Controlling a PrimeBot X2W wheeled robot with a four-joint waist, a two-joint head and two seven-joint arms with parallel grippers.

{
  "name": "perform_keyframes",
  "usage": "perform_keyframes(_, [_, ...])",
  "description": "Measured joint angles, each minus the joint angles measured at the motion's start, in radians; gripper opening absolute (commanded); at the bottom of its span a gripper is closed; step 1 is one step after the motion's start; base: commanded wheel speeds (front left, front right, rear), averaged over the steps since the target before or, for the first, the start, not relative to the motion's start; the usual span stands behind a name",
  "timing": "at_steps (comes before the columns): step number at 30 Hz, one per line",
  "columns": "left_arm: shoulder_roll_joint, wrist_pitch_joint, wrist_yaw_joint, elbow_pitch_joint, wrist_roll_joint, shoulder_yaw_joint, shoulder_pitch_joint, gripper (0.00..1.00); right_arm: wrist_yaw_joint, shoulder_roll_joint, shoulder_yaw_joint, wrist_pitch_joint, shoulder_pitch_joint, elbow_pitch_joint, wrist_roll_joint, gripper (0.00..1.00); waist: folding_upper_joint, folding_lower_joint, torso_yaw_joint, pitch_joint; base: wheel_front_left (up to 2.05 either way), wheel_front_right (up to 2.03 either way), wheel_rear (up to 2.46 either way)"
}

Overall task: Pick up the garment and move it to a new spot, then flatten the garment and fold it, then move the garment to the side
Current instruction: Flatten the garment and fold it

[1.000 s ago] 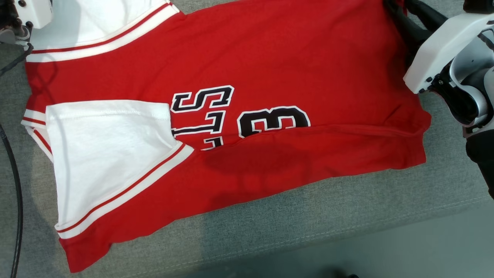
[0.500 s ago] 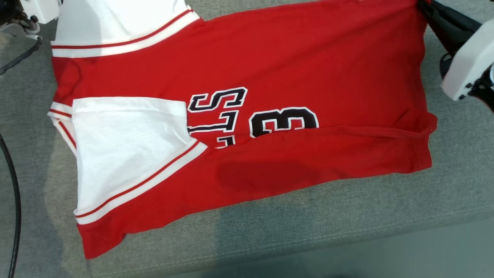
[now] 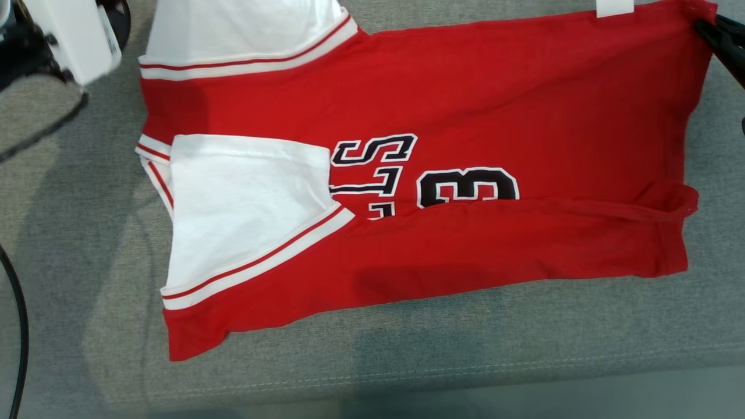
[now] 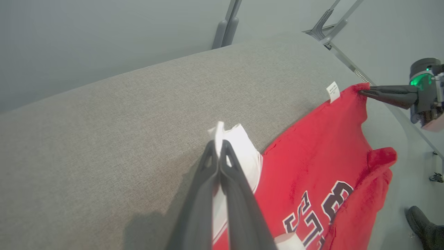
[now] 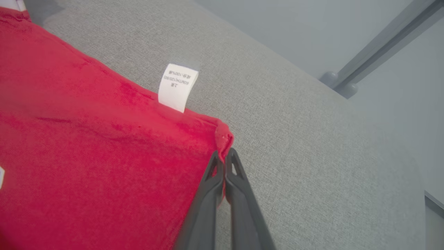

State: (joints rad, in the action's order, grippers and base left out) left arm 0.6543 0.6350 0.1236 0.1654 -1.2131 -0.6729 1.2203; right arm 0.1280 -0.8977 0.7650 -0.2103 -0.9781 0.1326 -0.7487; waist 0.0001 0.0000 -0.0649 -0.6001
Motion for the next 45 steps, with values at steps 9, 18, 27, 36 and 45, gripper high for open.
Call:
perform_keyframes(9, [0.122,-0.105,0.0,-0.27,-0.096,-0.009,-0.157,0.0,0.0,-0.088,0.051,0.206,0.05,-0.044,0.088,0.0,0.0,0.0,0.036,0.019,0.0,0.0,0.0])
perform_keyframes(18, [0.303,-0.387,-0.009,-0.559,-0.151,0.065,-0.53,0.0,0.0,-0.117,0.016,0.42,0.265,-0.069,0.113,0.0,0.0,0.0,0.029,0.055,0.0,0.0,0.0])
perform_keyframes(27, [0.364,-0.697,-0.074,-0.651,-0.162,0.103,-0.94,1.0,0.0,-0.041,-0.139,0.457,0.52,-0.068,0.091,1.0,-0.0001,0.0,0.025,0.074,0.0,0.0,0.0])
perform_keyframes(36, [0.321,-0.861,-0.086,-0.653,-0.097,0.12,-1.111,1.0,0.0,0.11,-0.494,0.459,0.856,-0.23,0.189,1.0,0.0,0.0,0.049,0.112,0.0,0.0,0.0])
perform_keyframes(45, [0.283,-0.872,-0.412,-0.579,0.202,0.14,-1.084,1.0,-0.002,0.396,-0.786,0.459,0.996,-0.227,0.174,1.0,0.0,0.0,0.058,0.191,0.0,0.0,0.0])
